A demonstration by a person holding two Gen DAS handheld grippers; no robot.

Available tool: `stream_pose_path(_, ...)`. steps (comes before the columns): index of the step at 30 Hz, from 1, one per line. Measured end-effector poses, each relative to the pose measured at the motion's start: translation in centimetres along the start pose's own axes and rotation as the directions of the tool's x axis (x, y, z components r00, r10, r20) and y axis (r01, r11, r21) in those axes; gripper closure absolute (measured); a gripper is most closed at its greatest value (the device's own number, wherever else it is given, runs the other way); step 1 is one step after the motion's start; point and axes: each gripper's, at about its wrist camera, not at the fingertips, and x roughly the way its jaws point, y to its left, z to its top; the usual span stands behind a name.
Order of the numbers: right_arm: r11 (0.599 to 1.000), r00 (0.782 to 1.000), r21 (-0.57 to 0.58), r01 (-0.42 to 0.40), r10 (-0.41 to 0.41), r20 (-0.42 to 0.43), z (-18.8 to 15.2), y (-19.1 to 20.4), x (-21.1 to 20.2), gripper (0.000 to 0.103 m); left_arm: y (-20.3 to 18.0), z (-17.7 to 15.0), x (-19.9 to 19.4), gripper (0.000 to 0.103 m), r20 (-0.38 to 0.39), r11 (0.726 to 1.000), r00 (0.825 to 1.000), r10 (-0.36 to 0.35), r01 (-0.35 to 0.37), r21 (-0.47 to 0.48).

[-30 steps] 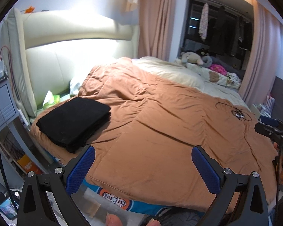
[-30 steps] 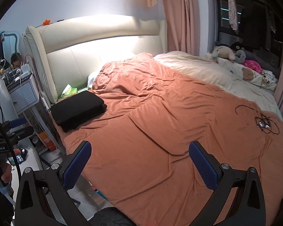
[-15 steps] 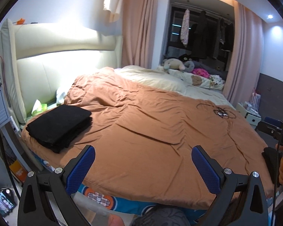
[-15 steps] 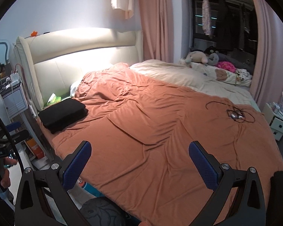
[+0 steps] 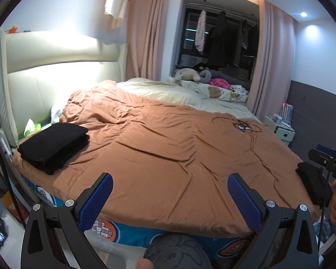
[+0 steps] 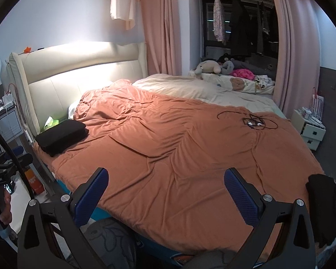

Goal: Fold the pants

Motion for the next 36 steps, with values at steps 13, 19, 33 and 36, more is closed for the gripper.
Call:
stream_pose_path(13, 0.998, 0.999, 0.054, 0.033, -0.032, -0.020, -3.5, 1.2, -3.4, 0.000, -2.6, -3.4, -3.2, 0.000, 0.019, 0.999, 1.000, -0.004, 0.004, 0.035)
stream_pose_path(19, 0.998, 0.999, 0.062, 0.033, -0.033, -0.008, -4.0, 1.5, -4.5, 0.000, -2.8, -4.3, -3.9, 0.000, 0.030, 0.999, 1.000, 0.007, -0.008, 0.032)
stream_pose_path(33, 0.994, 0.999, 0.095, 0.047, -0.048, 0.007, -6.5, 1.4, -5.0, 0.000, -1.9, -5.5, -3.8, 0.000, 0.026, 0.999, 0.999, 0.039, -0.040, 0.026)
stream_pose_path(36, 0.994, 0.998, 0.091, 0.057, -0.058, 0.004, -6.7, 1.4, -4.9, 0.000, -1.9, -5.5, -3.8, 0.000, 0.025, 0.999, 0.999, 0.041, -0.042, 0.026)
